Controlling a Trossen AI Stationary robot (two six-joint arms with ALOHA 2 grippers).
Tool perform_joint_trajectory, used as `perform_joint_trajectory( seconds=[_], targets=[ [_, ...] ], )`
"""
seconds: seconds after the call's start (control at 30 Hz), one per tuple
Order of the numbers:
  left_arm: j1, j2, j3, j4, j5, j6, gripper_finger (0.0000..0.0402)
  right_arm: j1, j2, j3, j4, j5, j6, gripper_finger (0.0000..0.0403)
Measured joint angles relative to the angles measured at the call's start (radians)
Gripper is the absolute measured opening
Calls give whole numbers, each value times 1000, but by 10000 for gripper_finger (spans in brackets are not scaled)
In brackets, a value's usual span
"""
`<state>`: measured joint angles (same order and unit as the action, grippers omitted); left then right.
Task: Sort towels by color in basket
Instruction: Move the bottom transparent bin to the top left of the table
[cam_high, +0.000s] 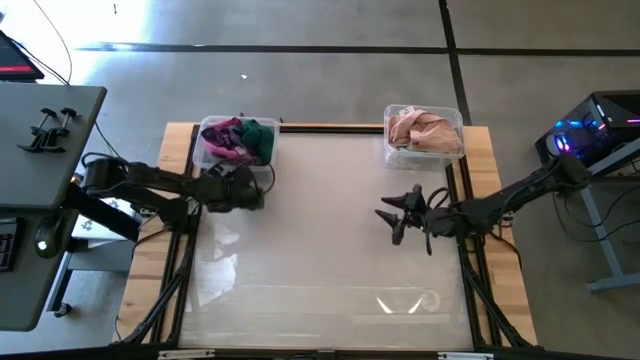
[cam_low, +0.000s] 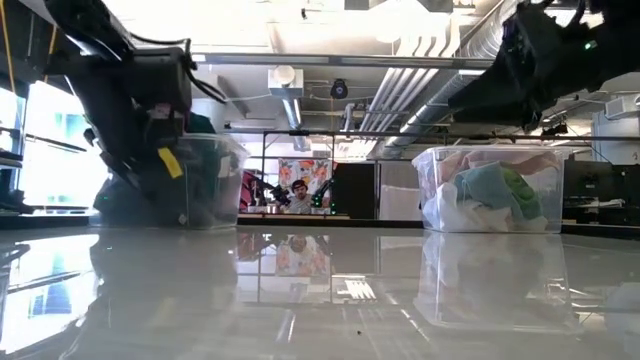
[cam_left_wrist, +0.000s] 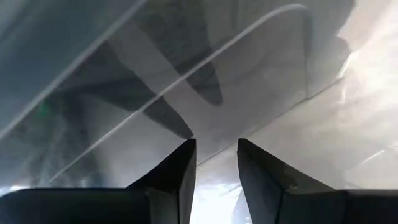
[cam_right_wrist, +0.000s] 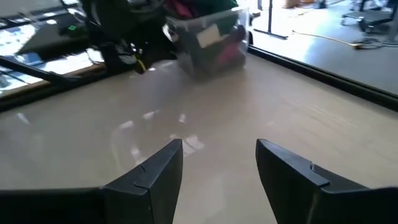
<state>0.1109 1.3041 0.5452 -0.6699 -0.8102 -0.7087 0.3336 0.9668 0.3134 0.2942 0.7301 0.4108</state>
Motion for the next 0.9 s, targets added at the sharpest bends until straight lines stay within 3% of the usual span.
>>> perform_joint_trajectory(
  seconds=[0.3, 0.53, 0.7, 0.9],
  targets=[
    [118, 0, -7, 61, -9, 190, 90, -247, -15, 0, -269, -104, 71, 199],
    [155, 0, -8, 283, -8, 353, 90, -502, -14, 0, -503, -109, 130, 199],
    [208, 0, -8, 363, 9, 452, 90, -675, -11, 0, -554, -100, 83, 199],
    [194, -3, -8, 332, 70, 419, 90, -746, -12, 0, -559, -129, -20, 199]
  ],
)
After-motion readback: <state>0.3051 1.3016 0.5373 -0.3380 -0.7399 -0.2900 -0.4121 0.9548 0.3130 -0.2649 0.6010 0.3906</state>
